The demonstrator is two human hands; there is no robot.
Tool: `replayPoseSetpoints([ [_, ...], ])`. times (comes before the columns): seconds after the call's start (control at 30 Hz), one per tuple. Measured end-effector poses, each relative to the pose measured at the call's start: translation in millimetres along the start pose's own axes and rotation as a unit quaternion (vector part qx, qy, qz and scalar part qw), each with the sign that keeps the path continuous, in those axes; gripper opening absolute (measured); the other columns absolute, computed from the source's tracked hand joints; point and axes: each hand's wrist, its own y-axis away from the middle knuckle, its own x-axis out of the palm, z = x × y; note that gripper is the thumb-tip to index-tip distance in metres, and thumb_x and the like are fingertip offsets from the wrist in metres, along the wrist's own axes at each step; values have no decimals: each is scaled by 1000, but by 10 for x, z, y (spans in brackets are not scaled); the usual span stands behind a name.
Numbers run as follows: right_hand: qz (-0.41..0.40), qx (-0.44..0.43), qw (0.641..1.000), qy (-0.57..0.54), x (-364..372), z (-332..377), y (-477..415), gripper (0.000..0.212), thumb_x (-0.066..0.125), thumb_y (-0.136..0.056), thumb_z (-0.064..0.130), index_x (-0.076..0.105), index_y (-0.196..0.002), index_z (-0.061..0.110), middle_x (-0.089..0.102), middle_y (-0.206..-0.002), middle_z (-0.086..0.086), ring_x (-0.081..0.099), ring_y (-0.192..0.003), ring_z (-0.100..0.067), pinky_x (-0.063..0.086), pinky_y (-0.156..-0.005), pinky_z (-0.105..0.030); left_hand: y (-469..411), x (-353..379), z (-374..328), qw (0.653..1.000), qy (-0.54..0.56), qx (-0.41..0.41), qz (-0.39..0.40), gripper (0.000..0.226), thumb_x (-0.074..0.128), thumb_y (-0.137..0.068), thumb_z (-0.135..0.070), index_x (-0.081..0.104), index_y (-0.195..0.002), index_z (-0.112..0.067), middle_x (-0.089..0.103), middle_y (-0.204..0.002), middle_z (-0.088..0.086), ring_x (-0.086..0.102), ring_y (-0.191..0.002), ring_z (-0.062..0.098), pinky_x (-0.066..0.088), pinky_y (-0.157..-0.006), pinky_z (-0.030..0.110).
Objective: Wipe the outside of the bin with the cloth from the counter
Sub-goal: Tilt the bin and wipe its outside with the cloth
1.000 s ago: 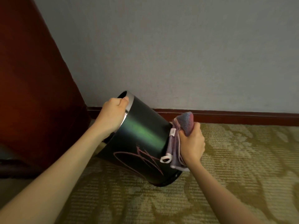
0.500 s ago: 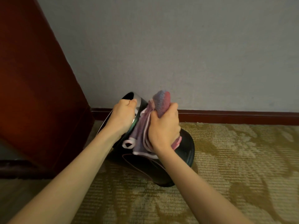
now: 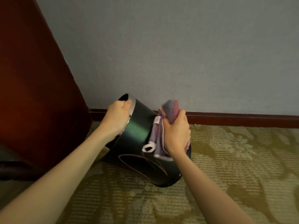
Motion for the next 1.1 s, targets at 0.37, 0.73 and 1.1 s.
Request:
replayPoseSetpoints([
  [0.37,22,78,986,146,-305,-1096,-41,34,58,-89,37,43,-104,10,60,-106,-16,60,-90,-41,40,-68,-41,199,209,-224,998,19,38,51,49,36,-98,-35,35,-51,-19,39,-53,-2,39,-49,12,27,-48,31],
  [0.73,4,285,956,-69,-771,-1742,-118,28,65,-80,28,54,-98,10,64,-102,-16,60,-96,-36,45,-77,-37,605,755,-618,997,36,24,67,32,59,-77,-35,60,-59,-9,59,-52,1,58,-46,16,52,-46,34],
  [1.1,-35,380,898,-221,-1292,-2257,-64,26,70,-78,17,64,-101,6,69,-89,-14,65,-76,-27,50,-68,-35,988,1762,-941,958,-169,157,174,39,54,-84,-48,58,-65,-14,61,-69,6,61,-68,27,52,-61,37],
])
